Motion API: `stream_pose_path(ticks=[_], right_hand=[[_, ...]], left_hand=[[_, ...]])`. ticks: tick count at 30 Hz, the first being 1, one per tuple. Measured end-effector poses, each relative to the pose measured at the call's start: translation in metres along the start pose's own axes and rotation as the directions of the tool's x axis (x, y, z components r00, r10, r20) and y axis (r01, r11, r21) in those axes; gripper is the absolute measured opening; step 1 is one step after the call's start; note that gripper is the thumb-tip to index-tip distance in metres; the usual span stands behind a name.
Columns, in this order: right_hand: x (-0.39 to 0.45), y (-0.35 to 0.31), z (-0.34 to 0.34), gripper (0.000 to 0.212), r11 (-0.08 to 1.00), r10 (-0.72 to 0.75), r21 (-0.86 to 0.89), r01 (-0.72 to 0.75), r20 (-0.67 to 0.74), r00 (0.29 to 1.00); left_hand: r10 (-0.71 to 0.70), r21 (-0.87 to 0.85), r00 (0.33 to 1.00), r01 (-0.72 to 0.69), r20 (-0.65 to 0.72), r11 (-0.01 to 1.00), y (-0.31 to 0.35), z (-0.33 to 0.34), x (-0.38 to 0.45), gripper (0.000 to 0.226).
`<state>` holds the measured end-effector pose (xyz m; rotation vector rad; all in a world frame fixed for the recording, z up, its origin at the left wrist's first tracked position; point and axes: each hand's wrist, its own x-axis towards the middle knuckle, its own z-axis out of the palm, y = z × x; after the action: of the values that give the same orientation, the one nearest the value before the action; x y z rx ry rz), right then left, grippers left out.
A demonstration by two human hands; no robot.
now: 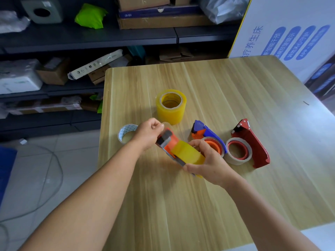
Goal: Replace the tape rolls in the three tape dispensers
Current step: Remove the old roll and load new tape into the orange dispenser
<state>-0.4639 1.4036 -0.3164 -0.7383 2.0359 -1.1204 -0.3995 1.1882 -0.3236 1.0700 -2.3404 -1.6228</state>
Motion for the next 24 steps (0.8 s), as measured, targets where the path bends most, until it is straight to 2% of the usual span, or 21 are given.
stream_pose_path(ticks=[5, 8, 11, 14, 20, 24], right_hand=[[0.002, 0.000, 0.000, 0.068, 0.995, 0.084, -0.063, -0.079, 0.081, 0.993], [0.007, -0.004, 0.006, 0.076, 0.980, 0.103, -0.171, -0.097, 0.027, 0.994], [0.011, -0.008, 0.011, 0.073, 0.967, 0.105, -0.231, -0.108, -0.023, 0.994], [0.012, -0.009, 0.009, 0.069, 0.959, 0.138, -0.252, -0.131, 0.009, 0.990], [0.013, -0.009, 0.005, 0.073, 0.955, 0.166, -0.261, -0.143, 0.068, 0.984], [0.011, -0.012, 0.004, 0.068, 0.955, 0.179, -0.249, -0.160, 0.058, 0.982]], left_hand=[[0.082, 0.079, 0.997, -0.081, -0.004, 0.994, 0.012, 0.011, -0.002, 0.017], [0.124, 0.119, 0.992, -0.124, 0.005, 0.985, 0.016, 0.018, -0.005, 0.017], [0.185, 0.130, 0.983, -0.183, -0.005, 0.975, 0.021, 0.019, -0.008, 0.016], [0.243, 0.157, 0.970, -0.238, -0.009, 0.958, 0.022, 0.017, -0.010, 0.015], [0.272, 0.177, 0.957, -0.252, -0.103, 0.951, 0.025, 0.019, -0.014, 0.019], [0.319, 0.196, 0.941, -0.293, -0.117, 0.936, 0.036, 0.025, -0.017, 0.020]])
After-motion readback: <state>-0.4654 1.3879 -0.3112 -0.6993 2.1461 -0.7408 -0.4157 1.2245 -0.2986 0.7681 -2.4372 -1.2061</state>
